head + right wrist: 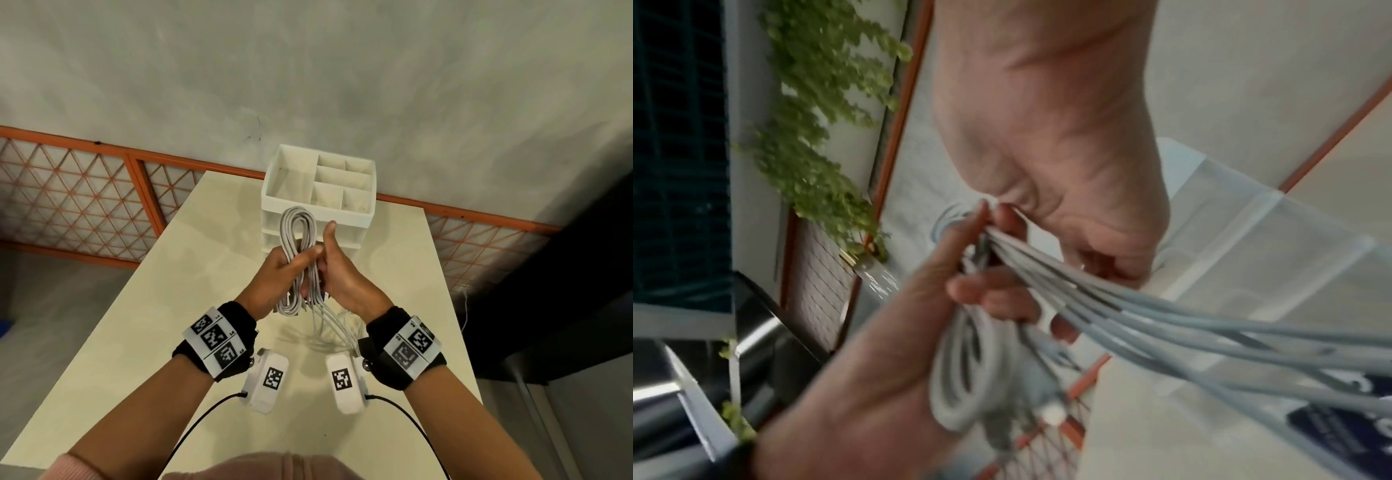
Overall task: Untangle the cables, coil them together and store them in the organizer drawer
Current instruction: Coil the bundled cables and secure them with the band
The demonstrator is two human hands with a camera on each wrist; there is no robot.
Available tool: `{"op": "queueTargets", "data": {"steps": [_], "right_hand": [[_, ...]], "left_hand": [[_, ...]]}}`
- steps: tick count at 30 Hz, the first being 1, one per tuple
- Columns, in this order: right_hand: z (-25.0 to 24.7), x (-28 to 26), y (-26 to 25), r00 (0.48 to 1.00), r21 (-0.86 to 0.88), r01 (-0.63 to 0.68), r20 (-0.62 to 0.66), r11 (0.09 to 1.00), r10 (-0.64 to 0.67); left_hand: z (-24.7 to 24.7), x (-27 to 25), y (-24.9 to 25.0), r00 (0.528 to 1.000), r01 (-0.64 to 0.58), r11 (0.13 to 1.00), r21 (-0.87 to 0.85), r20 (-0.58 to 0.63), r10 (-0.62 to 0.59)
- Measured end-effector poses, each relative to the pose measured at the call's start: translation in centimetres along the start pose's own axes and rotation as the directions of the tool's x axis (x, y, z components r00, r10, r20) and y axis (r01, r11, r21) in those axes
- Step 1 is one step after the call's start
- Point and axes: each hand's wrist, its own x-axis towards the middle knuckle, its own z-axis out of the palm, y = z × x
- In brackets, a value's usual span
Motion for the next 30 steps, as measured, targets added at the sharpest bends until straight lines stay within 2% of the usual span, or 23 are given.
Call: {"op": "queueTargets", "data": {"steps": [2,5,7,10,13,16,19,21,24,27,30], "right_hand": [[-0.2,-0.2,0.8,0.999,-0.038,-0.001,0.051,0.999,0.003],[-0.8,-0.4,1.8,0.992,-0.259,0.085,0.115,0.962,-0.056],[-1.5,0.0,2.0,0.993,-0.398,0.113,0.081,0.911,-0.087],[-2.6,0.4,1.8,0.987,-0.517,0.154,0.036,0.842,-0.158],[-2.6,0.1,0.9,0.975,-0.508,0.203,0.026,0.837,-0.220],[-1.5,-0.5,-0.1,0.963,-0.461,0.264,0.072,0.847,-0.261],[-0.9,-0.7,-0.1,0.974,-0.420,0.203,0.177,0.884,-0.140],[-0.9,-0.7,0.5,0.966,-0.396,0.169,0.250,0.903,-0.072],[-0.6,-0.8,1.4,0.953,-0.408,0.164,0.299,0.898,-0.039],[-0.3,-0.7,2.1,0.952,-0.461,0.167,0.307,0.872,-0.020],[-0.1,-0.7,2.1,0.943,-0.506,0.202,0.331,0.839,-0.027]], "left_hand": [[-0.7,0.6,-0.1,0.997,0.029,0.999,-0.032,-0.075,-0.032],[-2.0,1.3,-0.5,0.984,0.048,0.999,-0.021,-0.171,-0.051],[-2.6,1.6,-1.0,0.973,0.047,0.999,0.027,-0.225,-0.039],[-3.0,2.1,-2.1,0.941,0.057,0.995,0.083,-0.337,-0.026],[-2.8,2.6,-3.0,0.871,0.078,0.984,0.163,-0.491,0.012],[-2.1,2.9,-3.0,0.789,0.044,0.979,0.198,-0.608,0.087],[-1.8,3.5,-2.5,0.719,0.007,0.997,0.080,-0.693,0.051],[-1.7,3.9,-2.3,0.727,-0.036,0.999,-0.032,-0.687,0.005],[-1.2,4.1,-1.8,0.768,-0.059,0.978,-0.199,-0.635,-0.083],[-1.1,4.3,-1.3,0.796,-0.044,0.889,-0.455,-0.554,-0.244],[-1.1,4.5,-1.0,0.788,-0.051,0.793,-0.607,-0.513,-0.342]]}}
